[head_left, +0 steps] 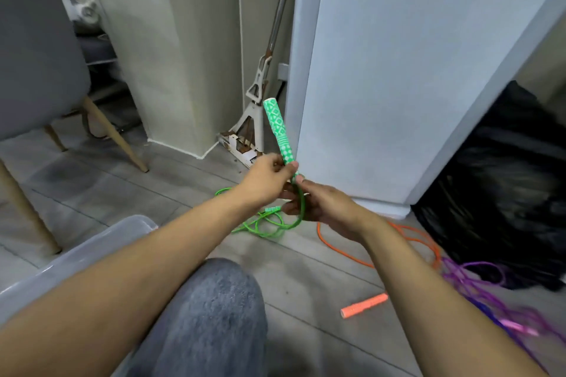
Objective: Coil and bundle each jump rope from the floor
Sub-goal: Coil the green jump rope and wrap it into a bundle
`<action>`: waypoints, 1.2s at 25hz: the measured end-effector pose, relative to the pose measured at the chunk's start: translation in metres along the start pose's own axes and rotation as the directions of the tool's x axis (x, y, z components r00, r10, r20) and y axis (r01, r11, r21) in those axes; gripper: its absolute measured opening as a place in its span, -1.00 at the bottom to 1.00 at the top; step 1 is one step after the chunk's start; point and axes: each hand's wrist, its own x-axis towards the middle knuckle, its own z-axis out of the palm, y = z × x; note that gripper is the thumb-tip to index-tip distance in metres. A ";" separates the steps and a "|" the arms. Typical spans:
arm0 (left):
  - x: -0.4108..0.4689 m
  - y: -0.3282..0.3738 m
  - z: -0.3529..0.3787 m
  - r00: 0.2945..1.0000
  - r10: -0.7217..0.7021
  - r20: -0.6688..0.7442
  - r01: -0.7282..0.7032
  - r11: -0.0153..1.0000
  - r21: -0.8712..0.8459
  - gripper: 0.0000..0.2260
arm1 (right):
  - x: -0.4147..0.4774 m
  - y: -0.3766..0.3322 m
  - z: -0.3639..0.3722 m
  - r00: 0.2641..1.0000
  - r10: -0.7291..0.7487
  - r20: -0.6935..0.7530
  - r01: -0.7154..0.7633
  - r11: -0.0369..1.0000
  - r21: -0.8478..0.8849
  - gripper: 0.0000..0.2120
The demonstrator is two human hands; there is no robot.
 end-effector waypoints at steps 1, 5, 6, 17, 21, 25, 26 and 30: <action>-0.005 0.016 0.002 0.999 -0.013 -0.043 0.008 0.994 -0.110 -0.86 | -0.013 -0.002 0.002 1.000 -0.024 -0.001 0.024 1.000 -0.020 -0.62; -0.016 0.053 0.001 0.981 -0.093 -0.168 0.036 0.947 -0.318 -0.84 | -0.057 -0.018 -0.010 0.970 -0.171 -0.171 0.149 0.979 -0.136 -0.71; -0.020 0.054 -0.001 0.976 -0.147 -0.160 0.099 0.956 -0.276 -0.80 | -0.068 -0.029 -0.017 0.943 -0.227 -0.245 0.190 0.968 -0.166 -0.71; -0.033 0.064 0.066 0.947 0.188 0.259 -0.241 0.952 0.190 -0.85 | -0.097 -0.053 -0.031 0.828 -0.397 -0.396 0.259 0.897 -0.358 -0.70; -0.025 0.045 0.073 0.921 0.178 0.347 -0.293 0.903 0.314 -0.75 | -0.100 -0.047 -0.052 0.829 -0.342 -0.442 0.171 0.908 -0.382 -0.65; -0.001 0.035 0.039 0.962 0.215 0.166 -0.271 0.755 0.597 -0.77 | -0.099 -0.040 -0.071 0.844 -0.294 -0.449 0.109 0.913 -0.393 -0.69; 0.006 0.032 0.028 0.974 0.216 0.066 -0.207 0.742 0.638 -0.77 | -0.098 -0.039 -0.076 0.848 -0.285 -0.447 0.092 0.909 -0.406 -0.70; 0.024 0.024 0.001 0.951 0.098 -0.295 0.122 0.755 0.644 -0.70 | -0.099 -0.030 -0.090 0.888 -0.215 -0.406 -0.028 0.857 -0.515 -0.72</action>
